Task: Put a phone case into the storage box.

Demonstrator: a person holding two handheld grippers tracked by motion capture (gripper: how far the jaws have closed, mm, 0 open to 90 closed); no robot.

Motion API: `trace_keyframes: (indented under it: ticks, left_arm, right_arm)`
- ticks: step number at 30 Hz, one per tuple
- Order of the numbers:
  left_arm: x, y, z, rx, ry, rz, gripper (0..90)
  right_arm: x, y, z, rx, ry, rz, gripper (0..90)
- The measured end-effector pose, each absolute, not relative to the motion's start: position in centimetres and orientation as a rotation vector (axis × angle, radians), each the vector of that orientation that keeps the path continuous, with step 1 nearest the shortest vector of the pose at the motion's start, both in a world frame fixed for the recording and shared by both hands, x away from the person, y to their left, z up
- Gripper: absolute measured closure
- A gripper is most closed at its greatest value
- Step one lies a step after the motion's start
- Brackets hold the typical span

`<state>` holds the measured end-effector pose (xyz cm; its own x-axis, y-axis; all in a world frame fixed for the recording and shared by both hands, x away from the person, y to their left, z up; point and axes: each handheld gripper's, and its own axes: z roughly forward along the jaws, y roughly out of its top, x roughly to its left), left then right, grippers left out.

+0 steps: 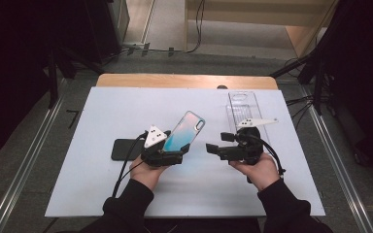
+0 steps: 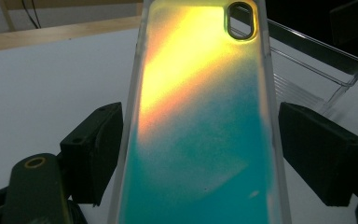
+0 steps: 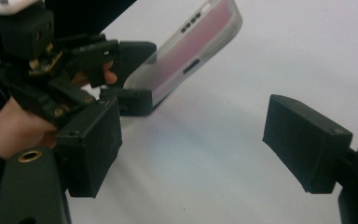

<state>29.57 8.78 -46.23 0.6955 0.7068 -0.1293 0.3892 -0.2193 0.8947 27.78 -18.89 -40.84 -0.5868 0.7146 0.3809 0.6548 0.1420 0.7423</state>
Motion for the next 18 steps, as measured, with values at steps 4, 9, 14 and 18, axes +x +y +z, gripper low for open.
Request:
trace_keyframes:
  ticks: [4,9,14,18]
  left_arm:
    - [29.0,8.7,-46.6,1.829,0.853,0.379,16.9]
    - [28.6,8.6,-47.0,1.803,0.860,0.376,16.9]
    - [28.2,8.6,-47.2,1.795,0.854,0.395,16.9]
    - [28.0,8.6,-47.3,1.774,0.852,0.416,16.9]
  right_arm:
    - [28.4,-18.3,-40.4,1.391,2.332,1.461,17.8]
    - [29.2,-17.8,-40.1,1.403,2.334,1.440,17.8]
    - [29.8,-17.7,-39.9,1.423,2.325,1.446,17.8]
    - [30.3,-17.5,-40.0,1.445,2.320,1.448,17.9]
